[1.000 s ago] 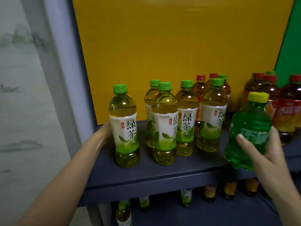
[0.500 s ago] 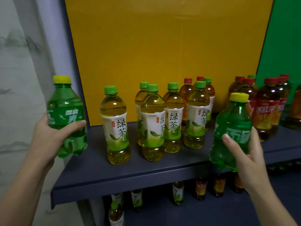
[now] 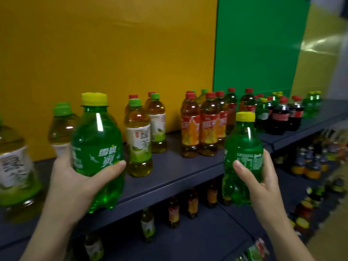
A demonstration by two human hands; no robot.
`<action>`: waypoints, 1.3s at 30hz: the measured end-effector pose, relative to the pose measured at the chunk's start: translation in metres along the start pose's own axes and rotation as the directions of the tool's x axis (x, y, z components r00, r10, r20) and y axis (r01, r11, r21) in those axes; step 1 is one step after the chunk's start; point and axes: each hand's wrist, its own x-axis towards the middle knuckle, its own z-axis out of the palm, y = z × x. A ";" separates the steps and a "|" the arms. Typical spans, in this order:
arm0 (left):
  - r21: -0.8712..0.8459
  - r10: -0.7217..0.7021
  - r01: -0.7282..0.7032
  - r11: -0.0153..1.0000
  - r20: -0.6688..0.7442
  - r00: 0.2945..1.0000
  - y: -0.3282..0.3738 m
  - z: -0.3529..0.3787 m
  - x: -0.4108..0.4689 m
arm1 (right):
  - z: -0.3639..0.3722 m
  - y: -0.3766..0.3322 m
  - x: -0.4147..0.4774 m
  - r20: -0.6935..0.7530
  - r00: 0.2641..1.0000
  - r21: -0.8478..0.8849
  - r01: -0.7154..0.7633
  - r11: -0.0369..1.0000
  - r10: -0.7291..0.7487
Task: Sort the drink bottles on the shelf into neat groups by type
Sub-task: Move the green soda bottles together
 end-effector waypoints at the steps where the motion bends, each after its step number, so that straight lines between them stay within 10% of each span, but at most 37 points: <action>1: -0.039 -0.007 0.008 0.999 0.025 1.000 0.002 0.019 -0.002 | -0.012 -0.001 0.000 -0.022 1.000 -0.023 -0.002 1.000 0.002; 22: -0.222 0.020 0.066 0.973 0.363 0.932 -0.013 0.331 0.008 | -0.217 0.042 0.076 -0.238 0.971 -0.211 -0.069 0.975 0.017; 39: -0.326 0.079 0.041 0.944 0.346 0.935 -0.041 0.566 0.090 | -0.340 0.124 0.250 -0.200 0.980 -0.294 -0.053 0.954 -0.007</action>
